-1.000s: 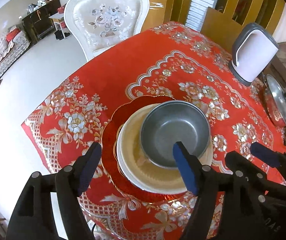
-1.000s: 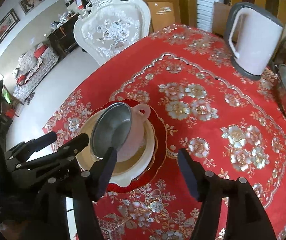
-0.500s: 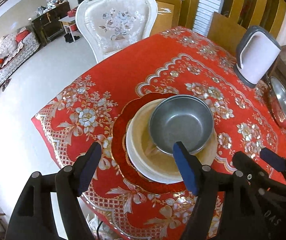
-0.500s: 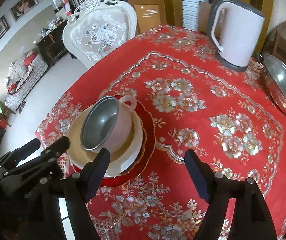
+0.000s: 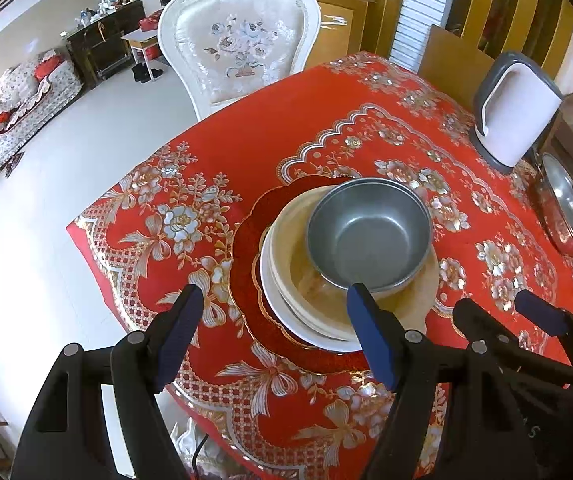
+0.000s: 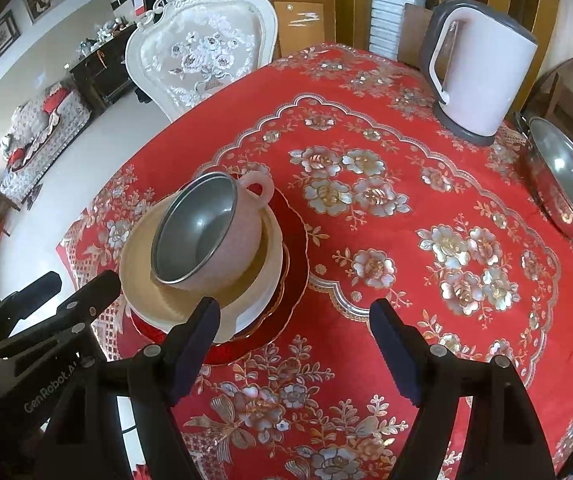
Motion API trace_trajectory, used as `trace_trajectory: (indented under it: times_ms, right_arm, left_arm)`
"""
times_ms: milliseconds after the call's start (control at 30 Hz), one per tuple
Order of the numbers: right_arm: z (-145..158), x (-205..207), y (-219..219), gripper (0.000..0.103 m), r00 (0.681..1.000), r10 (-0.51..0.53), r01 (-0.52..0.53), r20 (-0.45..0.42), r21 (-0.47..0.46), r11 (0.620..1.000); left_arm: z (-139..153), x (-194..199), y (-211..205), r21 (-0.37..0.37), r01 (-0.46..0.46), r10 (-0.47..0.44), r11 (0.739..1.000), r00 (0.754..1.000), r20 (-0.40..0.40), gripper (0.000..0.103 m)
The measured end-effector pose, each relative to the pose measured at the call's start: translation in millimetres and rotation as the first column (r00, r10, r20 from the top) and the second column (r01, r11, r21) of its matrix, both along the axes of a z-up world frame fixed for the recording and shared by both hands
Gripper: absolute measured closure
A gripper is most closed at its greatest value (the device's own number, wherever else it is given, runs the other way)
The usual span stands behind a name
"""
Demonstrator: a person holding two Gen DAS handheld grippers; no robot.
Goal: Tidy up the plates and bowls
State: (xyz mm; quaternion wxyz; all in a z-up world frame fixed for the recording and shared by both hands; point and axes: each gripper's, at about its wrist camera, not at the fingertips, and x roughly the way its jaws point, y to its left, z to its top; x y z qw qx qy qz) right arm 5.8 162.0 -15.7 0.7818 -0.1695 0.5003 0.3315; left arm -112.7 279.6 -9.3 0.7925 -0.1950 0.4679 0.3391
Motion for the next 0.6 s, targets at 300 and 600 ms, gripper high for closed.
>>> trace_trajectory:
  times_ms: [300,600]
  right_arm:
    - [0,3,-6,0.024,1.0,-0.013,0.013,-0.001,-0.001,1.0]
    - [-1,4,-8,0.024,1.0,-0.019,0.019,-0.007,0.0,1.0]
  left_arm:
    - [2,4,-7,0.023,0.02,-0.02,1.0,1.0,-0.006,0.029]
    - [1,7,-11,0.034,0.032,-0.032,0.999,0.999,-0.013,0.029]
